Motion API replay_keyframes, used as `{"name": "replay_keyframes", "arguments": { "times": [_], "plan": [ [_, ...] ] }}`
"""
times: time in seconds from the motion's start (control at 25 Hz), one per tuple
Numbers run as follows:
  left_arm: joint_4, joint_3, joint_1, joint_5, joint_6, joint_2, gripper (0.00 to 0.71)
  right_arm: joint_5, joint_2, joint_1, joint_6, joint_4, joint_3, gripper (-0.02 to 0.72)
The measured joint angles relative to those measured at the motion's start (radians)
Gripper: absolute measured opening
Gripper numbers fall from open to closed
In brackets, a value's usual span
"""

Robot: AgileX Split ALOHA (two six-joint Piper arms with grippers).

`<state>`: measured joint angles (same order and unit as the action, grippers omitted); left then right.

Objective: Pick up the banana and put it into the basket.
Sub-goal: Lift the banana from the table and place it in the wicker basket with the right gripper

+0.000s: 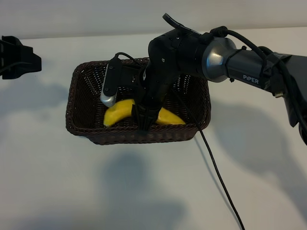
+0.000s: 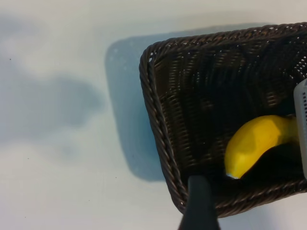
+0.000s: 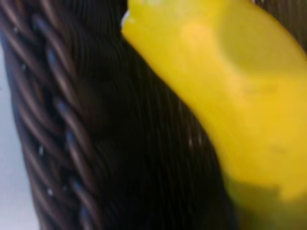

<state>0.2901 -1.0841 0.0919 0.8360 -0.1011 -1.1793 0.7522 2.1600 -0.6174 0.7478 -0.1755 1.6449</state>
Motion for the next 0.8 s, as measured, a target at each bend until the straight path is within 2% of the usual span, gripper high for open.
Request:
{"name": "replay_keyframes", "arguments": {
  "times": [0.12, 0.2, 0.4, 0.8],
  "plan": [
    [0.000, 0.000, 0.000, 0.000, 0.000, 0.000, 0.563, 0.009, -0.001, 0.000, -0.002, 0.000, 0.000, 0.533],
    [0.000, 0.000, 0.000, 0.000, 0.000, 0.000, 0.563, 0.016, -0.004, 0.000, -0.003, 0.000, 0.000, 0.560],
    [0.000, 0.000, 0.000, 0.001, 0.000, 0.000, 0.563, 0.019, -0.019, 0.000, -0.009, 0.000, 0.001, 0.572],
    [0.000, 0.000, 0.000, 0.001, -0.001, 0.000, 0.563, 0.053, -0.056, 0.000, -0.072, 0.026, 0.029, 0.577]
  ]
}}
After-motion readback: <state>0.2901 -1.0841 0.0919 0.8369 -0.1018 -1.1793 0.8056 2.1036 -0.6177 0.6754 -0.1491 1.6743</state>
